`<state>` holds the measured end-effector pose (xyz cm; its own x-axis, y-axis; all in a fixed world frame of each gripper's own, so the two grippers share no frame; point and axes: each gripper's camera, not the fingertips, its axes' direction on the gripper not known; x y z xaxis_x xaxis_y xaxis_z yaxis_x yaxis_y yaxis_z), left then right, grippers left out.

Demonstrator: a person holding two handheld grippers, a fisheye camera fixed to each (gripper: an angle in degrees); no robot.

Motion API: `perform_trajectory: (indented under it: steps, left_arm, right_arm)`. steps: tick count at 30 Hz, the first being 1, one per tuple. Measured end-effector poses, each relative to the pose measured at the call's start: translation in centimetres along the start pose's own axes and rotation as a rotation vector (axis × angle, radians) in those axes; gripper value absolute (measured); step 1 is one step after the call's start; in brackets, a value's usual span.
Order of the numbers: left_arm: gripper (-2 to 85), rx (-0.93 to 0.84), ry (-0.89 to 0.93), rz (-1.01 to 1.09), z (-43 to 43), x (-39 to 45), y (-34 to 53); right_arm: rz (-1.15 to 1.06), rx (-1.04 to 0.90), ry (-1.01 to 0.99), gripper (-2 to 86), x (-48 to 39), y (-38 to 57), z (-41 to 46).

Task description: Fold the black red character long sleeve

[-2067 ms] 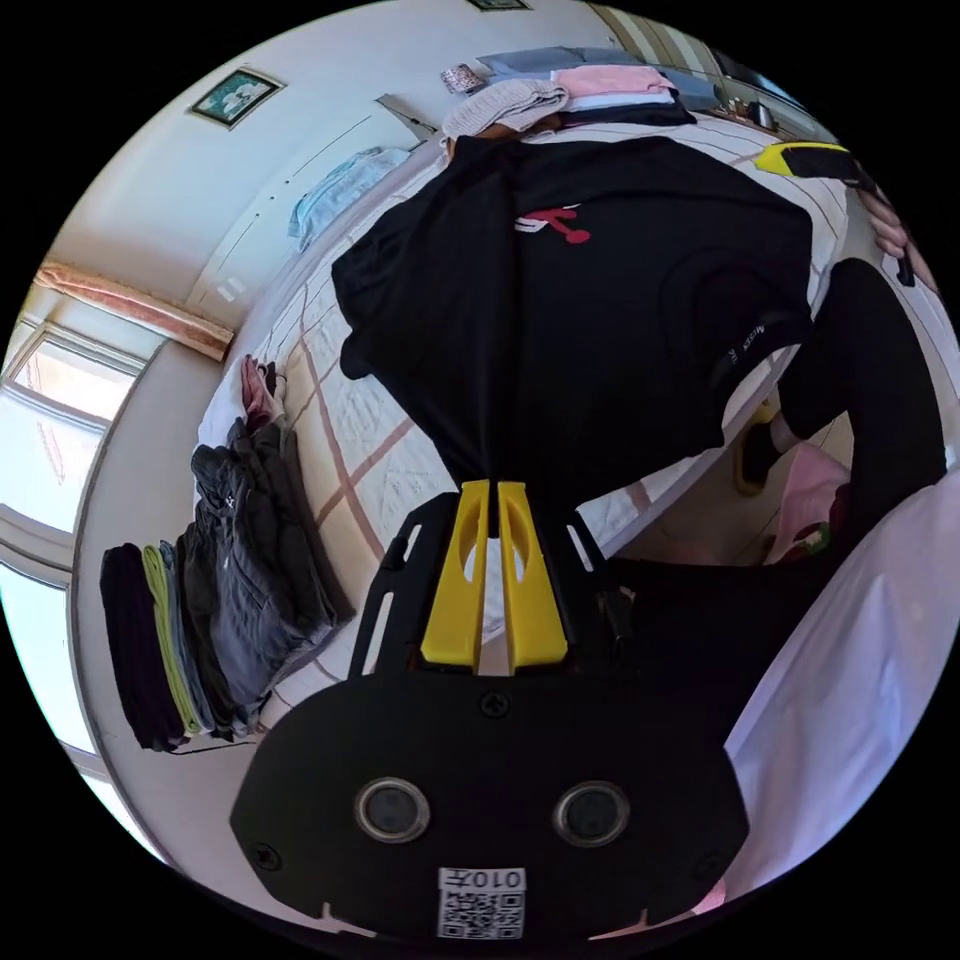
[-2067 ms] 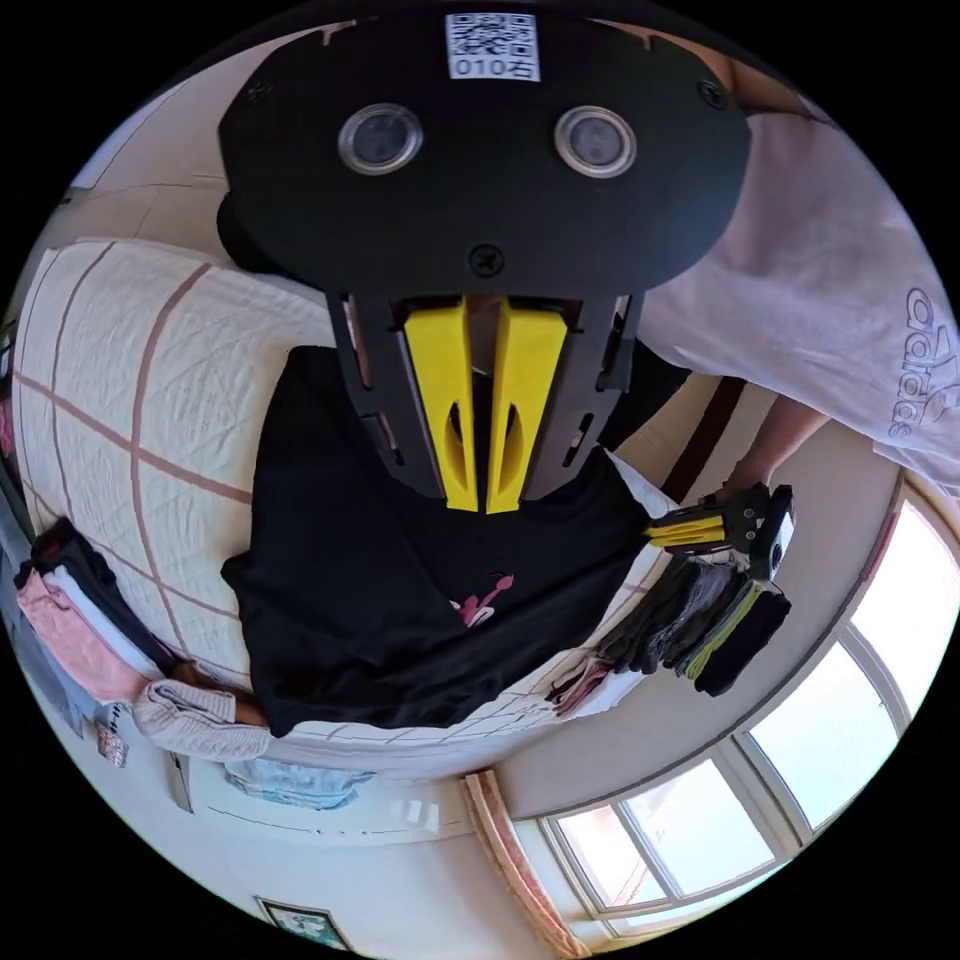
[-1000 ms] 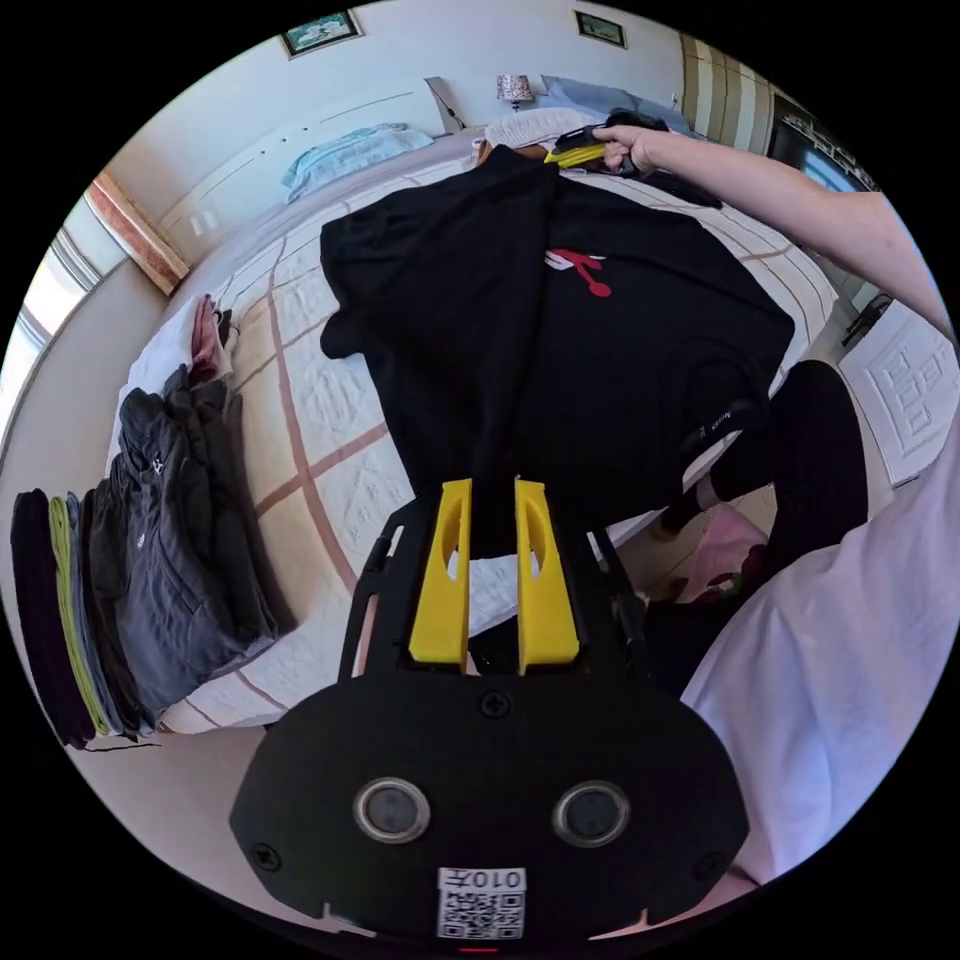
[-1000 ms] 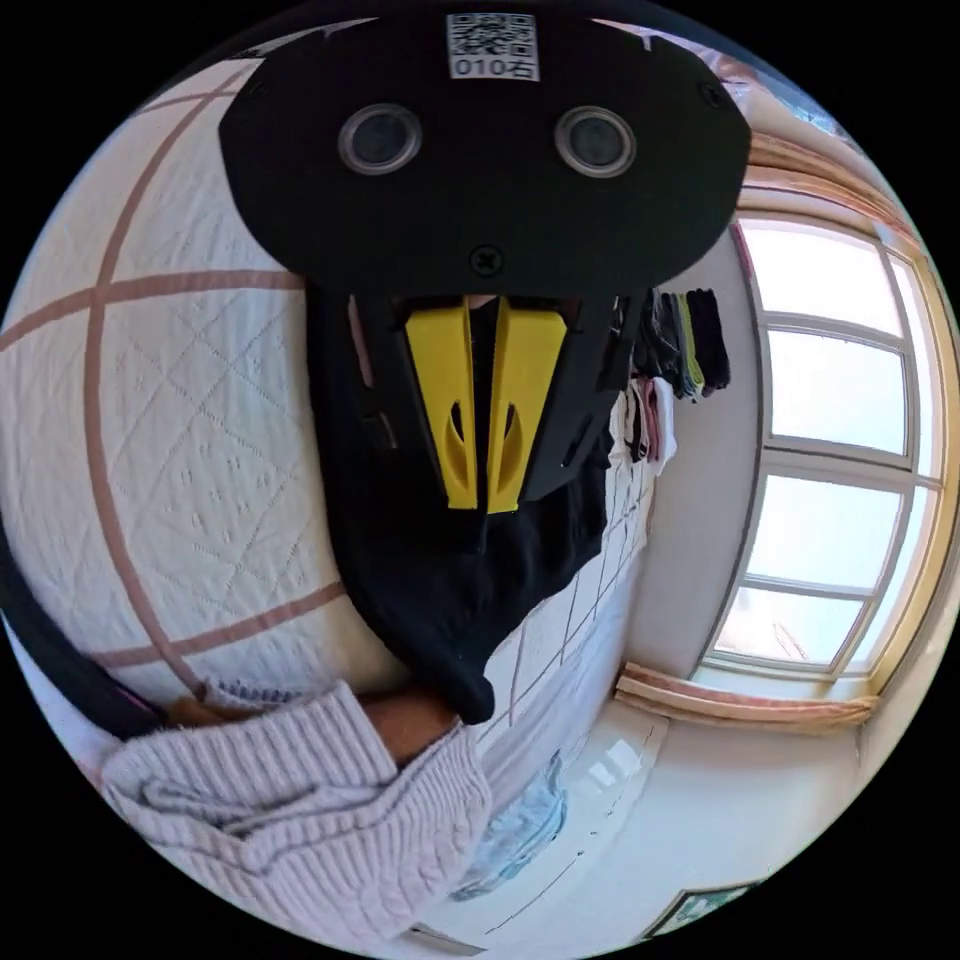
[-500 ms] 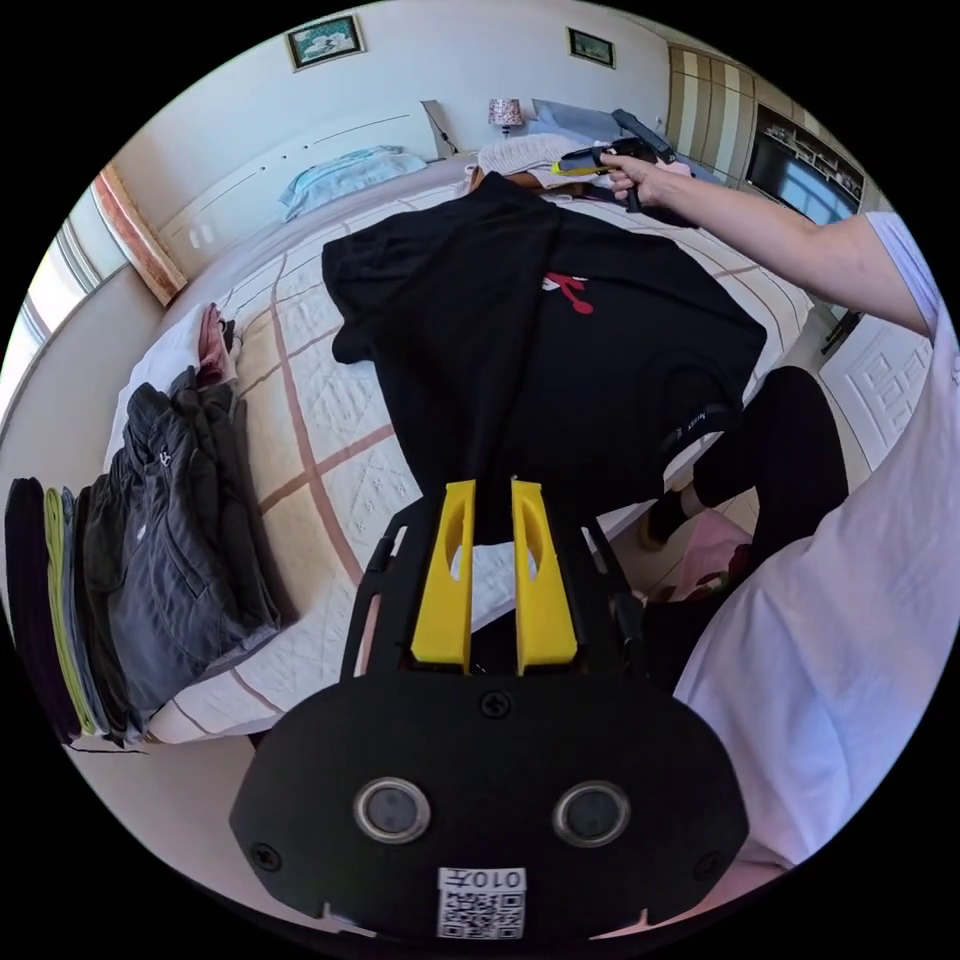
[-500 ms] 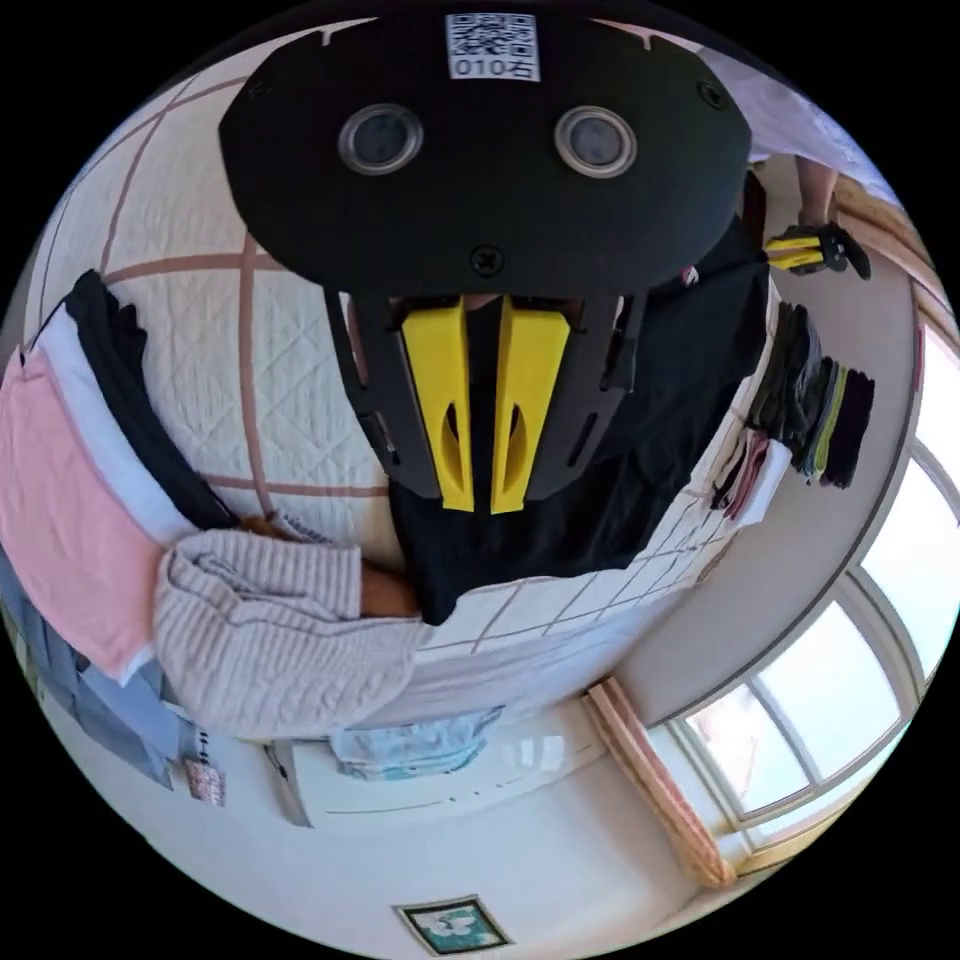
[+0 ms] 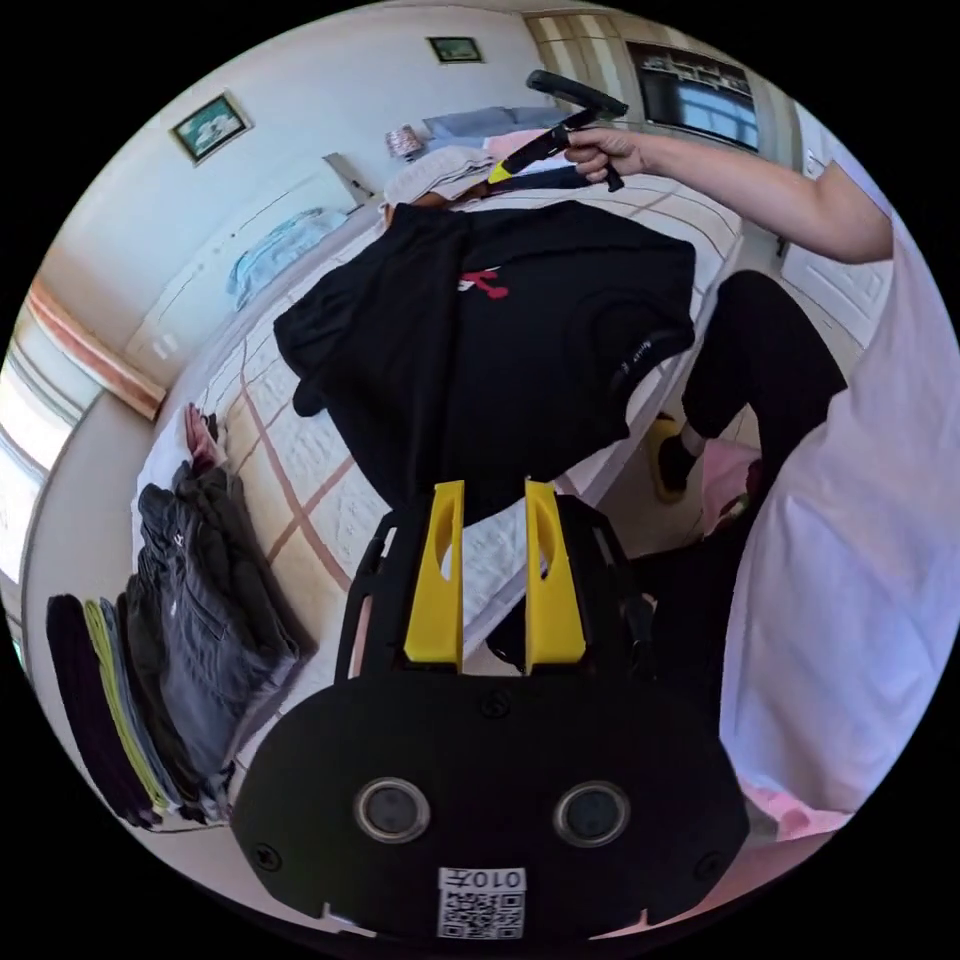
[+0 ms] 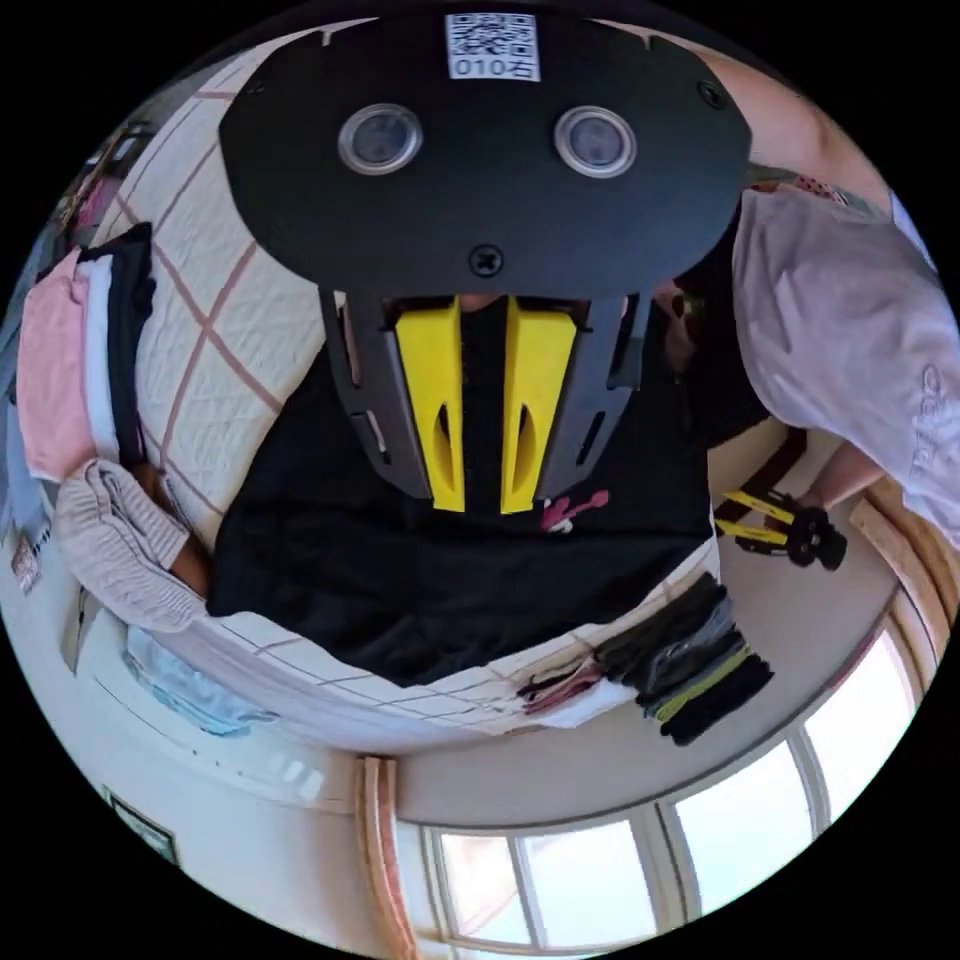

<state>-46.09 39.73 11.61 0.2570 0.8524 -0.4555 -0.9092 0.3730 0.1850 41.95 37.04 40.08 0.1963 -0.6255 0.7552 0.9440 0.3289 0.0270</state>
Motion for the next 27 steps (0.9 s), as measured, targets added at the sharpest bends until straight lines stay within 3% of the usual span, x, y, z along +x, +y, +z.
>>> perform_trajectory:
  steps: [2,6,12,19,27]
  left_arm:
    - [9.3,0.015,-0.059,0.146,0.0,2.8,0.4]
    - [9.7,0.051,-0.08,0.234,0.2,5.2,0.1]
    - [10.0,0.065,-0.011,0.284,1.8,7.5,-1.7]
    - [10.0,0.066,-0.019,0.26,1.0,9.3,-1.7]
    - [10.9,0.043,-0.113,0.265,0.5,10.2,-0.9]
  right_arm:
    - [-0.063,-0.068,0.052,10.3,-5.5,3.8,1.1]
    - [-0.169,-0.221,0.199,12.1,-16.3,10.7,4.0]
    - [-0.226,-0.159,0.367,12.0,-25.6,12.1,6.2]
    - [-0.339,-0.178,0.536,8.3,-30.5,11.7,10.6]
    - [-0.138,0.022,0.213,4.5,-27.2,10.6,2.0]
